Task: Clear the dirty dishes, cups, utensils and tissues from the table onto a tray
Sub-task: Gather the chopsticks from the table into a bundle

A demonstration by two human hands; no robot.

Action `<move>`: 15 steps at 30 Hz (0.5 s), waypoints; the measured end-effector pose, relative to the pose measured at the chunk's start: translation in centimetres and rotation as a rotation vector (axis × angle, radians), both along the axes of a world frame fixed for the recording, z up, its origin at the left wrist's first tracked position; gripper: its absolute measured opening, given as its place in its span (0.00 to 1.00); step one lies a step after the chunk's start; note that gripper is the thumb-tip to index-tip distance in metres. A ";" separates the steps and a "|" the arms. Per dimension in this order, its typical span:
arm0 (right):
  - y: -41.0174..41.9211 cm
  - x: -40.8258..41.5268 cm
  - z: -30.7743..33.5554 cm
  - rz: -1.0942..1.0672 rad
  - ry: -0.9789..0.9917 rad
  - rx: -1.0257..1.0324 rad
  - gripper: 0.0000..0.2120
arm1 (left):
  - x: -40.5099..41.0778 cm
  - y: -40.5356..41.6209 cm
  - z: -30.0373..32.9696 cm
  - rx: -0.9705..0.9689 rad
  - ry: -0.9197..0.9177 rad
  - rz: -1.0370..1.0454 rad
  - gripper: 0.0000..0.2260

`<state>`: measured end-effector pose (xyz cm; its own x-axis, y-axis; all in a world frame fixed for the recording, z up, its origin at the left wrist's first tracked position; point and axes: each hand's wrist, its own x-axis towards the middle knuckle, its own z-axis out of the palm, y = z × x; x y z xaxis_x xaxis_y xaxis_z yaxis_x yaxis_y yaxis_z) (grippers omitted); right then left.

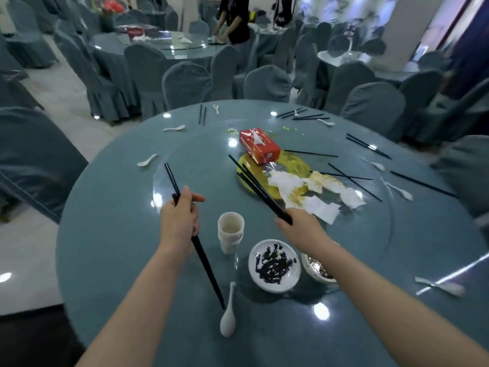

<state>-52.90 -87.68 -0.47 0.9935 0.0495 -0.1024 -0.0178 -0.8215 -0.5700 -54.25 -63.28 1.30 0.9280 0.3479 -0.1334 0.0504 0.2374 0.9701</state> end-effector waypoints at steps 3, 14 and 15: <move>-3.8 -3.2 -0.1 -0.045 0.031 0.019 0.09 | -1.6 -3.5 -0.4 -0.152 0.019 -0.002 0.15; -17.9 -14.7 -1.0 -0.155 0.096 0.028 0.13 | -9.1 -16.8 -2.9 -0.638 0.278 0.112 0.14; -19.3 -15.9 -1.1 -0.163 0.101 0.034 0.14 | -10.0 -18.1 -3.1 -0.669 0.293 0.120 0.15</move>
